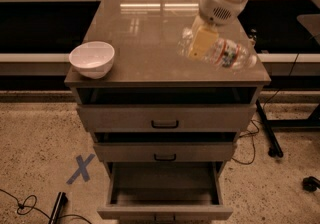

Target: Place water bottle into bottom drawer

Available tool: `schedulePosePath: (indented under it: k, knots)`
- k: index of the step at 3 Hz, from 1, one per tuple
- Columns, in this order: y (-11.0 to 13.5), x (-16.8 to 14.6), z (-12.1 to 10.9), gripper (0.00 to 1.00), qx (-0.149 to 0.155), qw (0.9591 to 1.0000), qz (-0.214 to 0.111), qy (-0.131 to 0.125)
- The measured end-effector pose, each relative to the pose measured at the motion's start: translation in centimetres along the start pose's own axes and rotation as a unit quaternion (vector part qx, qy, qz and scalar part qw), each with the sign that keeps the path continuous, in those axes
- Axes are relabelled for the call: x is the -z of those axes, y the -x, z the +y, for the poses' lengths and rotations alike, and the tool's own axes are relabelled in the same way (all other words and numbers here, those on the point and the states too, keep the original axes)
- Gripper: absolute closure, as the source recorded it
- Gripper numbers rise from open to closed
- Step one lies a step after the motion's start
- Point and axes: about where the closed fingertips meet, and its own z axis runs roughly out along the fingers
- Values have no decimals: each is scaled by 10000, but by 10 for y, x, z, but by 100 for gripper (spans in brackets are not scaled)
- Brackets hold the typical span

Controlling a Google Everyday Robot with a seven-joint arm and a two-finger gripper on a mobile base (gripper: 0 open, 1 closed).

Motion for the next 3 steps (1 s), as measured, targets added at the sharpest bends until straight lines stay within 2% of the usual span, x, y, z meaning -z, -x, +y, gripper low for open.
schedulePosePath:
  k: [1,2,3]
  knots:
    - [-11,-28,23,100,43,9992,201,335]
    - [-12,-31,24,100,9,9991,183,388]
    - [-20,-53,37,100,-12,9988,-17,490]
